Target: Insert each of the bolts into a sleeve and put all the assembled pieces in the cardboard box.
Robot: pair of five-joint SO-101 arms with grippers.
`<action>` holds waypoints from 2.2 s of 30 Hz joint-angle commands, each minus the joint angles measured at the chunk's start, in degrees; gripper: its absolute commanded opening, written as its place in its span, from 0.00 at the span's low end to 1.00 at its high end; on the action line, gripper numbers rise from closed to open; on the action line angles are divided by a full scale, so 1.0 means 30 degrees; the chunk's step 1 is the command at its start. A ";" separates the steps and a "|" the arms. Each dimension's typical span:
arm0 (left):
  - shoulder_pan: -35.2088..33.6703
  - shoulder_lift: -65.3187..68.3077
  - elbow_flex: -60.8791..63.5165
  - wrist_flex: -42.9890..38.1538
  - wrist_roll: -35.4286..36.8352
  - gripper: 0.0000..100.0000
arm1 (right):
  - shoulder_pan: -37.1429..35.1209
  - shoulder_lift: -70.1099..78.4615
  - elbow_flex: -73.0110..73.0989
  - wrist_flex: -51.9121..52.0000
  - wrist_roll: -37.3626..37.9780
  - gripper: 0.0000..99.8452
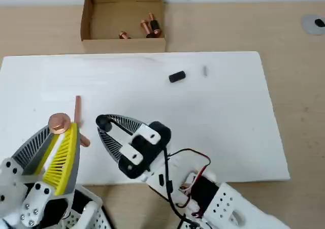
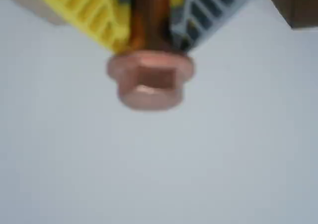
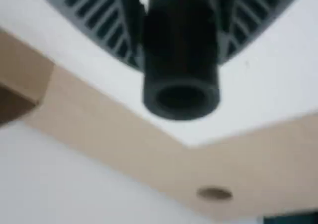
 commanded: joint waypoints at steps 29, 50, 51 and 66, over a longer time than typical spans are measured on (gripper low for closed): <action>-0.2520 0.0015 0.5333 -0.3897 -0.0938 0.00 | -0.0132 -0.0513 -0.1070 -0.0762 -0.1875 0.01; -0.2520 0.0015 0.5158 -0.3487 -0.0322 0.00 | -0.0132 -0.0513 -0.1187 -0.0821 -0.1846 0.01; -0.2520 0.0015 0.4864 -0.3399 -0.0322 0.00 | -0.0132 -0.0513 -0.1245 -0.0821 -0.1846 0.01; -0.0557 0.0132 0.4308 -0.2315 -0.0147 0.00 | -0.0132 -0.0366 -0.1773 -0.0821 -0.1846 0.01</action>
